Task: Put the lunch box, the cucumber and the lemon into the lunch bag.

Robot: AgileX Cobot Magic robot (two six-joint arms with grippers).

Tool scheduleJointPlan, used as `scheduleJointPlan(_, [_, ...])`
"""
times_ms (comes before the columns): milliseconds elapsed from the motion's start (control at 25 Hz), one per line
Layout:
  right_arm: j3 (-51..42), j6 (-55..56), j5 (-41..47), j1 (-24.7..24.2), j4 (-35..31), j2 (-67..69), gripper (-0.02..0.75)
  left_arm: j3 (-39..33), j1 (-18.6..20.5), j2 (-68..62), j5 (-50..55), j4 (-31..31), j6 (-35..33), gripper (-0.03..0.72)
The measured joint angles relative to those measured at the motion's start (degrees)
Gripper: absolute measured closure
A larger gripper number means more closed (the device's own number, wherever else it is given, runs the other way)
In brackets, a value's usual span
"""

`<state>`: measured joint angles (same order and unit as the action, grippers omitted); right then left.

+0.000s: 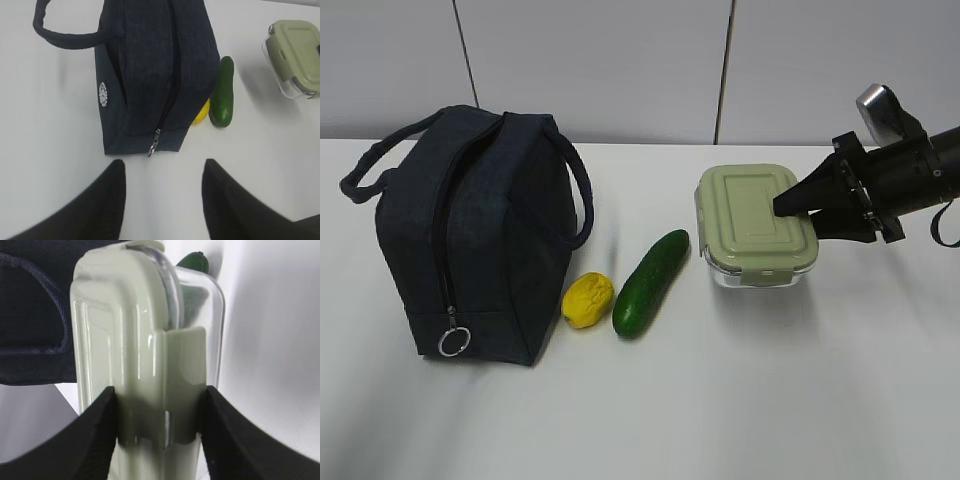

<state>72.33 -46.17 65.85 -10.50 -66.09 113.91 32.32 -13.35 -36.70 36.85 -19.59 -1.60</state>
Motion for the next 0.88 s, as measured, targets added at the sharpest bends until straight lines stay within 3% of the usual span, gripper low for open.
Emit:
scheduleJointPlan(360, [0.0,1.6,0.0,1.71,-0.4,-0.25,0.36,6.86,0.0,-11.12,-0.45,2.75,0.0,0.272])
scheduleJointPlan(880, [-0.47,2.61,0.0,2.38,-3.19,-7.54,0.36,18.39,0.0,-28.19,-0.35,5.82,0.0,0.262])
